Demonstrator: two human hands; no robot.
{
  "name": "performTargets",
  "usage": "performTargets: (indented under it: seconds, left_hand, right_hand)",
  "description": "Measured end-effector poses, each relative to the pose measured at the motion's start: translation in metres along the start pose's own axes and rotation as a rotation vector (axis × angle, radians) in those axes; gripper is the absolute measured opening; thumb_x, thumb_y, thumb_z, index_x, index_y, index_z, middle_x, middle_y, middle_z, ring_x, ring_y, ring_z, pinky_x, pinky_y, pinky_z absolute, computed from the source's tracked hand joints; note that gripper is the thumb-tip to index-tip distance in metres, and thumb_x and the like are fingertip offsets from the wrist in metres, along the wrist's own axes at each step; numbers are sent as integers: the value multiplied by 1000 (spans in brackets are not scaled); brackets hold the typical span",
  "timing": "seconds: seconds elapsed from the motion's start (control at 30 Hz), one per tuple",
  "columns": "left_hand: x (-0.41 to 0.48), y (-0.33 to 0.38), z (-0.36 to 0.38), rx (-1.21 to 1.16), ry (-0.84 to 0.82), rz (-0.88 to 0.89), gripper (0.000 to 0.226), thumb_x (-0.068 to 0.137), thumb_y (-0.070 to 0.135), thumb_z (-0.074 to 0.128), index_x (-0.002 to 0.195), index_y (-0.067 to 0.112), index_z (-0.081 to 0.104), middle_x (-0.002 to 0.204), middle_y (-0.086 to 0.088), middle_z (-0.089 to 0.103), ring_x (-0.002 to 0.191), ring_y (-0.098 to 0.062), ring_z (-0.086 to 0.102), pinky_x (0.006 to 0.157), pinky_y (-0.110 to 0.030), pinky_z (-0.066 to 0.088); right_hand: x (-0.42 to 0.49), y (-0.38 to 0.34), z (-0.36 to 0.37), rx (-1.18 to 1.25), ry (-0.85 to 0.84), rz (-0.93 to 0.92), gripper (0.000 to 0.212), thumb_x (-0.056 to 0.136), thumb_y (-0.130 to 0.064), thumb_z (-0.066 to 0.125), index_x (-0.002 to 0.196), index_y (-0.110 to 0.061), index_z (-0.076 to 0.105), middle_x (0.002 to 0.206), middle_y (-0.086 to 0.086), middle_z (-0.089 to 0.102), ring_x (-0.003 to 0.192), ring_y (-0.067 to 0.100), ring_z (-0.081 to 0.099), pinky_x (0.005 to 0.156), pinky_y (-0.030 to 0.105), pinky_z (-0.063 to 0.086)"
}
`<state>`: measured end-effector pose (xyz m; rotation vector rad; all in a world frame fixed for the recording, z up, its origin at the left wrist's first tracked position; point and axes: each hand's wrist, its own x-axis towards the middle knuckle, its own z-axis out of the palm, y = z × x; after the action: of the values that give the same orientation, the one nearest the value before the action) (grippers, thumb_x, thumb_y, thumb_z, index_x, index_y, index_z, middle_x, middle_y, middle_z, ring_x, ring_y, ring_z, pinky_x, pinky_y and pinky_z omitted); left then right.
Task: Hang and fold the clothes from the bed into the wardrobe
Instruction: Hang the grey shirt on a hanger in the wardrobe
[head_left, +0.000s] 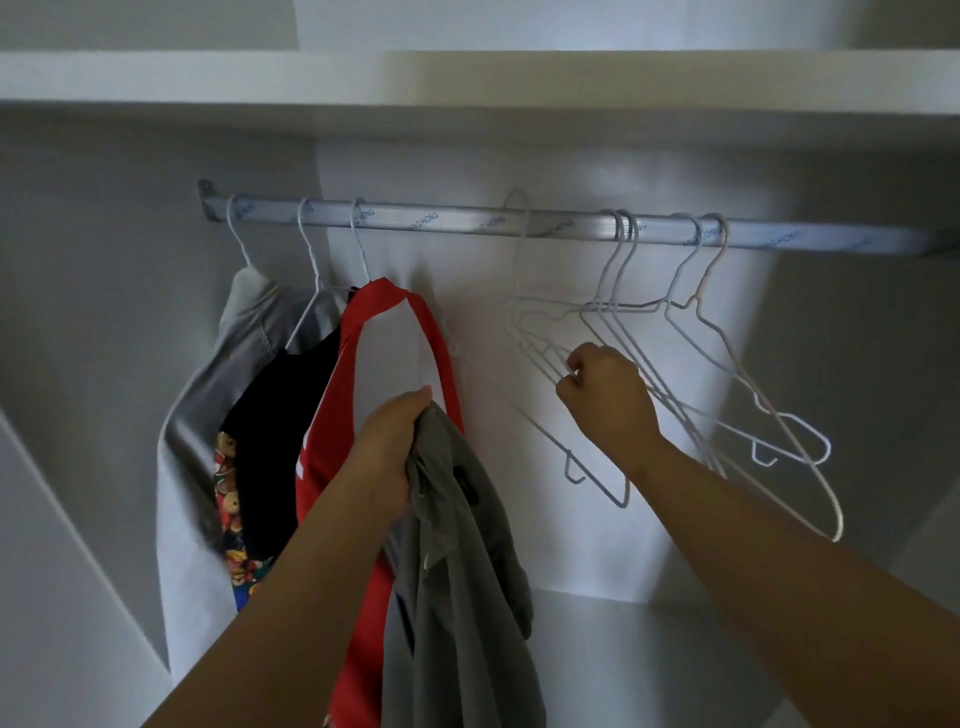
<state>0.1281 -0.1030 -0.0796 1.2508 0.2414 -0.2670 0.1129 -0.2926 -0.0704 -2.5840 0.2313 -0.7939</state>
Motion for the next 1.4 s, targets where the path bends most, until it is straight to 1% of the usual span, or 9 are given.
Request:
performTargets:
  seconds: [0.23, 0.4, 0.57, 0.77, 0.9, 1.03, 1.2, 1.3, 1.4]
  left_hand:
    - [0, 11, -33, 5, -27, -3, 33, 85, 29, 65, 109, 7, 60, 99, -14, 63, 86, -27, 60, 68, -35, 51]
    - [-12, 22, -60, 51, -123, -73, 21, 87, 29, 63, 84, 8, 62, 83, -13, 61, 75, -25, 58, 58, -33, 48]
    - [-16, 31, -85, 70, -167, -61, 24, 89, 28, 61, 93, 5, 61, 86, -13, 60, 77, -23, 57, 71, -34, 50]
    - [-24, 14, -97, 107, -253, -125, 25, 91, 26, 58, 73, 8, 60, 77, -12, 58, 71, -22, 55, 78, -34, 48]
    - [-29, -6, -93, 167, -302, -130, 23, 92, 26, 56, 78, 8, 58, 82, -12, 58, 79, -23, 55, 86, -39, 48]
    - [-29, -22, -83, 255, -342, -129, 29, 94, 27, 51, 105, 1, 59, 112, -21, 54, 107, -31, 51, 106, -44, 37]
    - [-43, -38, -78, 335, -397, -142, 20, 92, 26, 55, 83, 8, 58, 98, -17, 58, 90, -29, 55, 94, -43, 47]
    - [-45, -42, -81, 387, -400, -118, 20, 91, 29, 57, 81, 12, 59, 92, -14, 59, 82, -25, 56, 83, -38, 48]
    - [-46, -45, -81, 498, -444, -64, 18, 91, 28, 57, 85, 12, 61, 98, -14, 61, 86, -25, 56, 82, -36, 49]
  right_hand:
    - [-14, -25, 13, 175, 25, 99, 15, 88, -6, 54, 98, 3, 58, 72, 7, 51, 64, 18, 47, 58, 24, 38]
    - [-6, -56, 12, 191, 117, 110, 17, 86, -5, 52, 100, 4, 59, 81, 12, 56, 73, 20, 49, 63, 25, 37]
    - [-28, -87, 23, 239, 164, 155, 13, 86, -5, 52, 97, 0, 57, 71, 3, 53, 61, 15, 46, 55, 25, 36]
    - [-136, -92, 48, 426, 181, 379, 24, 82, -6, 59, 75, -22, 43, 60, -7, 44, 48, 5, 40, 46, 3, 37]
    - [-204, -81, 60, 491, 182, 576, 36, 75, -3, 65, 65, -19, 35, 57, -5, 38, 46, 4, 35, 44, 10, 36]
    - [-222, -70, 51, 782, -31, 832, 24, 80, -11, 68, 83, -24, 48, 77, 2, 53, 61, 14, 47, 53, 19, 42]
    - [-240, -57, 34, 605, -29, 846, 34, 80, -39, 67, 64, -18, 46, 56, -3, 41, 54, 11, 36, 51, 21, 32]
    - [-249, -51, 22, 698, -38, 869, 41, 81, -32, 69, 57, -17, 39, 53, -1, 37, 52, 13, 36, 52, 20, 37]
    - [-249, -55, 10, 838, -226, 830, 21, 78, -22, 74, 65, -17, 58, 50, -4, 55, 52, 9, 51, 53, 18, 48]
